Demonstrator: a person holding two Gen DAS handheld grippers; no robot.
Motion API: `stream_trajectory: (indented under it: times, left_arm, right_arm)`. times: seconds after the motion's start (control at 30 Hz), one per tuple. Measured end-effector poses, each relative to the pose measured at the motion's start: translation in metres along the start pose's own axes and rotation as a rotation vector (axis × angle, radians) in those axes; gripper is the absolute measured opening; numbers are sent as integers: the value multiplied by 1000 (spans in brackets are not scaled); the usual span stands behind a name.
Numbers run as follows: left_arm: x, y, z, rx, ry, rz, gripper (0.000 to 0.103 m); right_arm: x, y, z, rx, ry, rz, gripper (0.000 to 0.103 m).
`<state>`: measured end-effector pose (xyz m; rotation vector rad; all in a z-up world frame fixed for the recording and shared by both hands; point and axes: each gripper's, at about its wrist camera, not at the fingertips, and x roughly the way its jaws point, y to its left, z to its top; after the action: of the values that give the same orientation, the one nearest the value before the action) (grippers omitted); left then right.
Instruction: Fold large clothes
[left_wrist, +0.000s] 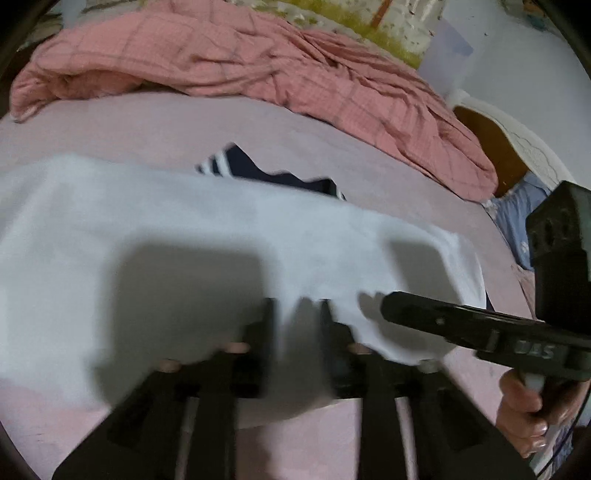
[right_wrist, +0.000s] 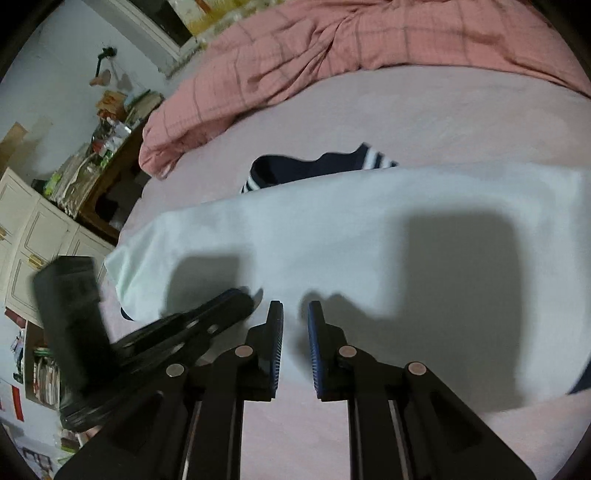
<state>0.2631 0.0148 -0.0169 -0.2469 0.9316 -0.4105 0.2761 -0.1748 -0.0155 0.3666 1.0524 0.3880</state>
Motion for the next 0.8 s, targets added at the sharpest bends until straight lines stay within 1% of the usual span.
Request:
stream_trajectory:
  times: [0.03,0.1,0.13,0.17,0.2,0.23,0.3,0.37,0.43,0.5,0.57,0.6,0.63,0.67,0.73,0.8]
  left_arm:
    - [2,5,1,-16,5,-2,42]
    - [12,18,0,-73,45,-10,29]
    - [14,21,-1,-81,45,0,18]
    - [16,22,-2,-71,41,20,12]
    - [17,24,-2,-67,36,30,12]
    - [18,27,-2,-77,34,22,11]
    - [22,33,-2,-95,35,12,6]
    - [26,39,-3,-111,41,1,4]
    - [26,44,-3,-134,47,-21,4]
    - [27,44,-3,-126,45,-10,4]
    - [28,41,-3,-110,41,7,4]
    - [27,40,-3,-109,40,10,4]
    - [28,40,-3,-109,40,12,4]
    - [29,40,-3,-106,38,11,4]
    - [30,42,-1,-110,42,-2,4]
    - [29,45,-2,-119,45,-13,4]
  right_arm:
    - [2,4,4,-7,-4,-19,15]
    - [5,13,11,-35,-19,-83,15]
    - [7,16,15,-49,-11,-103,15]
    - [13,21,19,-61,14,-113,15]
    - [19,24,21,-61,33,-115,15]
    - [24,26,22,-60,50,-123,15]
    - [43,28,23,-70,95,-173,15]
    - [59,28,24,-91,88,-219,15]
    - [65,28,30,-94,69,-230,15]
    - [75,24,44,-64,65,-222,15]
    - [83,15,58,10,81,-171,15]
    - [85,12,64,8,63,-178,11]
    - [90,11,69,5,48,-205,11]
    - [98,6,74,34,34,-213,10]
    - [103,3,78,64,30,-200,10]
    - [102,9,79,32,33,-219,10]
